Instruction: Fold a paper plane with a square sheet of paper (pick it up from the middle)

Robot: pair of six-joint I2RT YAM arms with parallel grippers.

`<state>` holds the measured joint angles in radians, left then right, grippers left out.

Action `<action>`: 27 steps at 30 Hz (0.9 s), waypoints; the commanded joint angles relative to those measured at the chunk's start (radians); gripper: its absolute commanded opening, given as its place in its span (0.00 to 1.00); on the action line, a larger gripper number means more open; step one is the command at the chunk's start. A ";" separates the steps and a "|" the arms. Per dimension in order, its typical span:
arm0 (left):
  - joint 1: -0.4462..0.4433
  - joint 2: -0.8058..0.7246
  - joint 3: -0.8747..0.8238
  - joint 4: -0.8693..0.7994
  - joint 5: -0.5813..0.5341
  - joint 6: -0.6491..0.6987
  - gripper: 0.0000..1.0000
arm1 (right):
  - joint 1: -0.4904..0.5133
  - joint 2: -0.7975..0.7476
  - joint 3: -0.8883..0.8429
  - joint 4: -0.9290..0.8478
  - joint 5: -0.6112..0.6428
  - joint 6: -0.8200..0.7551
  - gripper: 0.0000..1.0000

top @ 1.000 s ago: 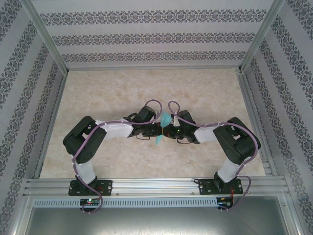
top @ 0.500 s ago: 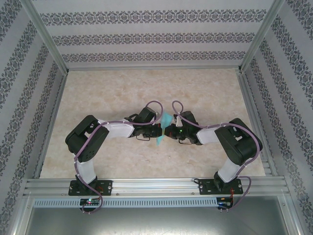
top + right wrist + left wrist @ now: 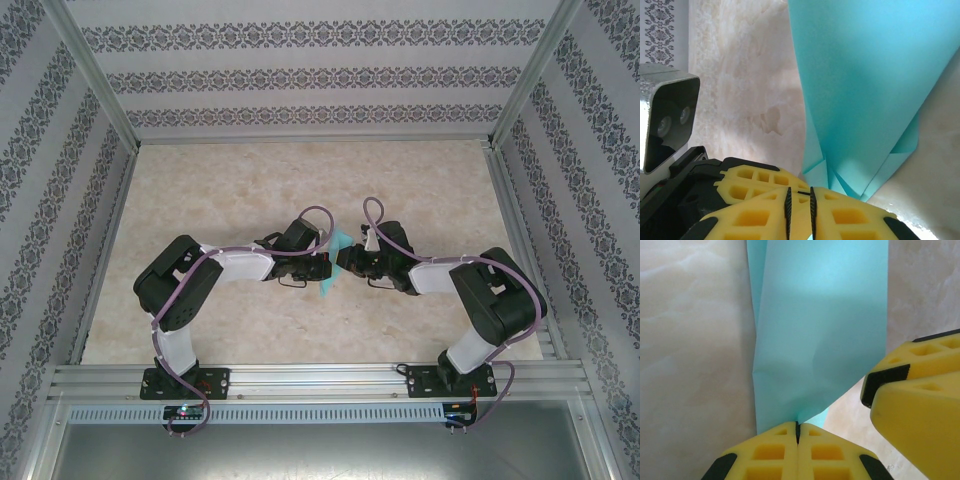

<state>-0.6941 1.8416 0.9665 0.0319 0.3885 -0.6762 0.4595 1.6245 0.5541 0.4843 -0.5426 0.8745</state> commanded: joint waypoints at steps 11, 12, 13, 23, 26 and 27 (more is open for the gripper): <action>-0.019 0.007 0.048 -0.046 0.026 0.096 0.09 | -0.016 0.088 0.050 0.045 -0.047 0.018 0.24; -0.019 0.008 0.056 -0.055 0.029 0.103 0.10 | -0.016 0.089 0.052 0.044 -0.049 0.017 0.24; -0.021 0.013 0.064 -0.065 0.032 0.110 0.10 | -0.016 0.088 0.052 0.043 -0.048 0.015 0.24; -0.030 0.037 0.108 -0.115 0.042 0.154 0.10 | -0.015 0.111 0.058 0.044 -0.053 0.017 0.25; -0.031 0.039 0.114 -0.119 0.043 0.162 0.11 | -0.017 0.122 0.058 0.043 -0.054 0.015 0.21; -0.032 0.036 0.115 -0.119 0.044 0.164 0.12 | -0.016 0.123 0.058 0.035 -0.051 0.011 0.18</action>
<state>-0.6998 1.8648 1.0481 -0.0792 0.3965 -0.5510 0.4408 1.7298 0.5938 0.5091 -0.5751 0.8921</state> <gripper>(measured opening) 0.110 0.197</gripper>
